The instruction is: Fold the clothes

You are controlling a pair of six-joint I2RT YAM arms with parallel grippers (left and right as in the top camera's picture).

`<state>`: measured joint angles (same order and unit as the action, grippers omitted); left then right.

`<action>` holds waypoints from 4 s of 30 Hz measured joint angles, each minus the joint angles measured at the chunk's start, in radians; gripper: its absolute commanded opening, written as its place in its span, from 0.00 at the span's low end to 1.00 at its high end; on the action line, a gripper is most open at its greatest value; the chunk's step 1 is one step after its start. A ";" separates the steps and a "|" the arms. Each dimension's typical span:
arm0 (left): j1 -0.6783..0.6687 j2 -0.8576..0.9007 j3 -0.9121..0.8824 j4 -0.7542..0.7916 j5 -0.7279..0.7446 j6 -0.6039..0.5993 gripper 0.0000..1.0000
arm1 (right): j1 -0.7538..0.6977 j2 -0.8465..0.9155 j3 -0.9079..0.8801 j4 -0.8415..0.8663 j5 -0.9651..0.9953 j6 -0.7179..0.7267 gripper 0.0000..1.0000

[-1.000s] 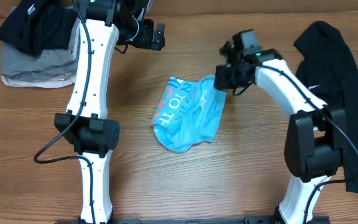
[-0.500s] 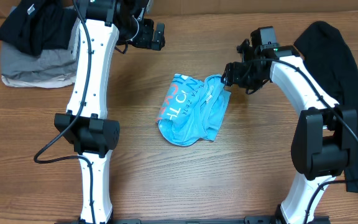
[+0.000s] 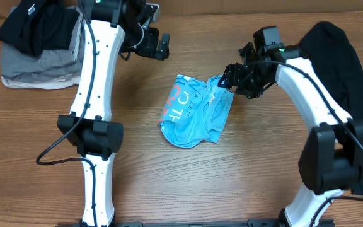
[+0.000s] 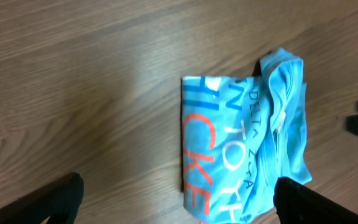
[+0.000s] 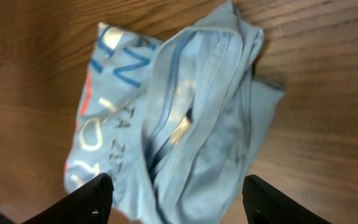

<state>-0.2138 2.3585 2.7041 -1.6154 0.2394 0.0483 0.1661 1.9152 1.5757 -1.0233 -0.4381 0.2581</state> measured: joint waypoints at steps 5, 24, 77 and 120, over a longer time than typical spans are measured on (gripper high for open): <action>-0.009 0.000 0.000 0.000 -0.051 -0.013 1.00 | 0.055 -0.016 0.000 -0.011 0.000 0.003 0.70; 0.002 0.000 0.000 0.015 -0.080 -0.028 1.00 | 0.399 0.060 -0.001 0.072 0.341 0.030 0.66; 0.002 0.000 0.000 0.030 -0.087 -0.028 1.00 | 0.287 0.107 -0.005 0.098 0.345 0.130 0.51; 0.002 0.000 0.000 0.029 -0.087 -0.028 1.00 | 0.273 0.019 -0.041 -0.210 0.320 0.140 0.17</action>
<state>-0.2123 2.3585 2.7041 -1.5867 0.1524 0.0204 0.4393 1.9339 1.5345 -1.2331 -0.1181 0.3981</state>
